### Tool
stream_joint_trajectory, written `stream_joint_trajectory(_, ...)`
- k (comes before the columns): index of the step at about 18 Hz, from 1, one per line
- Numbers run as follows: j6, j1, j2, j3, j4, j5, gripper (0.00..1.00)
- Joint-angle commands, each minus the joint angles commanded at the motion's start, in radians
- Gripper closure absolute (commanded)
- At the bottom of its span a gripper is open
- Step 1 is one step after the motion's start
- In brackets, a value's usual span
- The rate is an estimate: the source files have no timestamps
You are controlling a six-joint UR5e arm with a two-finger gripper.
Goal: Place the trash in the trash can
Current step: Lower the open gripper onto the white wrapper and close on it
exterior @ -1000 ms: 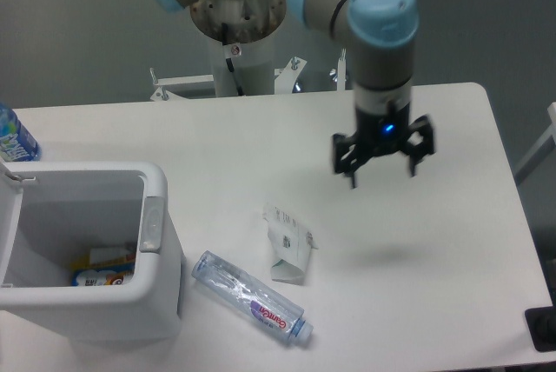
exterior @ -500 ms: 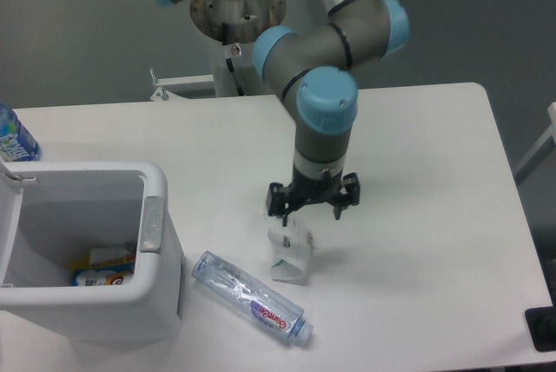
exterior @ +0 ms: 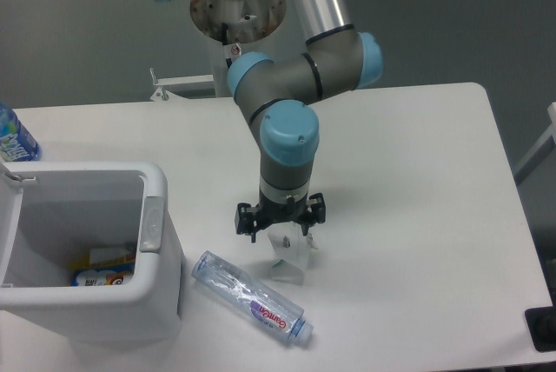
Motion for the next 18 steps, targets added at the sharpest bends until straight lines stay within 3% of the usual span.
stream_joint_trajectory(1, -0.002, 0.000, -0.002, 0.000, 0.002, 0.023, 0.12)
stream_joint_trajectory(2, -0.005, -0.002, -0.002, 0.000, 0.002, 0.037, 0.33)
stream_joint_trajectory(4, -0.015, -0.006, 0.000, -0.002, 0.000, 0.045, 0.85)
stream_joint_trajectory(5, -0.014, -0.006, 0.000, -0.002, -0.002, 0.046, 0.95)
stream_joint_trajectory(14, 0.000, -0.005, 0.003, 0.014, -0.002, 0.046, 1.00)
stream_joint_trajectory(18, 0.003, 0.032, 0.027, 0.020, -0.005, 0.037, 1.00)
